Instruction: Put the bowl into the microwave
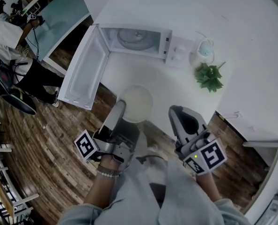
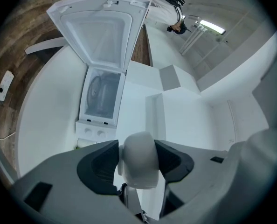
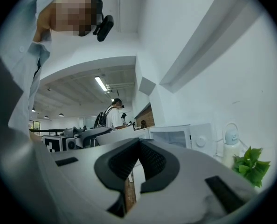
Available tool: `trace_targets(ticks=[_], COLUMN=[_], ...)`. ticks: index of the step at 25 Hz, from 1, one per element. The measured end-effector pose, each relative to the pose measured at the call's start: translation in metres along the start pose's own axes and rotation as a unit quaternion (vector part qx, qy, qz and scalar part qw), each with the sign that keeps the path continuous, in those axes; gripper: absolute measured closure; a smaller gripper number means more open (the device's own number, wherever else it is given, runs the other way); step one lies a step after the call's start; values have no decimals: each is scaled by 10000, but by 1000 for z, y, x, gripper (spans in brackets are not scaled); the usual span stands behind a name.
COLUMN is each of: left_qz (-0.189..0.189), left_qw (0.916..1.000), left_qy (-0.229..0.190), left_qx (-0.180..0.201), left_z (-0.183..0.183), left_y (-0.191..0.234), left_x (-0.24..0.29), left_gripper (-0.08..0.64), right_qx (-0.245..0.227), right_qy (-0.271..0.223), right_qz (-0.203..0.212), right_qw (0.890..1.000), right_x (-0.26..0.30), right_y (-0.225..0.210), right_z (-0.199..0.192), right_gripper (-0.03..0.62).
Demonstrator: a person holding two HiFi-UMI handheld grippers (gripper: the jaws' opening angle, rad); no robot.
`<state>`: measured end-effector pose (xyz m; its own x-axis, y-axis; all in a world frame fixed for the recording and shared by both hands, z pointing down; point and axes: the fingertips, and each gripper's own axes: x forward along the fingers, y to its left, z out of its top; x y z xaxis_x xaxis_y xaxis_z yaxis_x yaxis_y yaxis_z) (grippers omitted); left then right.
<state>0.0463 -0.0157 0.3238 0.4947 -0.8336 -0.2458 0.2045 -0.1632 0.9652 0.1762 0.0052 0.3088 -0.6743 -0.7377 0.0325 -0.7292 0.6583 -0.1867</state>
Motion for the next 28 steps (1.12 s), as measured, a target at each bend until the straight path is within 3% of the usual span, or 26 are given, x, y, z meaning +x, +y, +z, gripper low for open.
trace_targets(ticks=[28], left_qz=[333], left_qw=[9991], left_qy=[253], left_qx=[42], left_z=[94], left_y=[43], left_x=[102], left_gripper=[336], right_qx=[28], right_qy=[399], right_qz=[-283], right_qw=[9988], right_x=[117], right_y=[-66], right_z=[-8], right_gripper=[591])
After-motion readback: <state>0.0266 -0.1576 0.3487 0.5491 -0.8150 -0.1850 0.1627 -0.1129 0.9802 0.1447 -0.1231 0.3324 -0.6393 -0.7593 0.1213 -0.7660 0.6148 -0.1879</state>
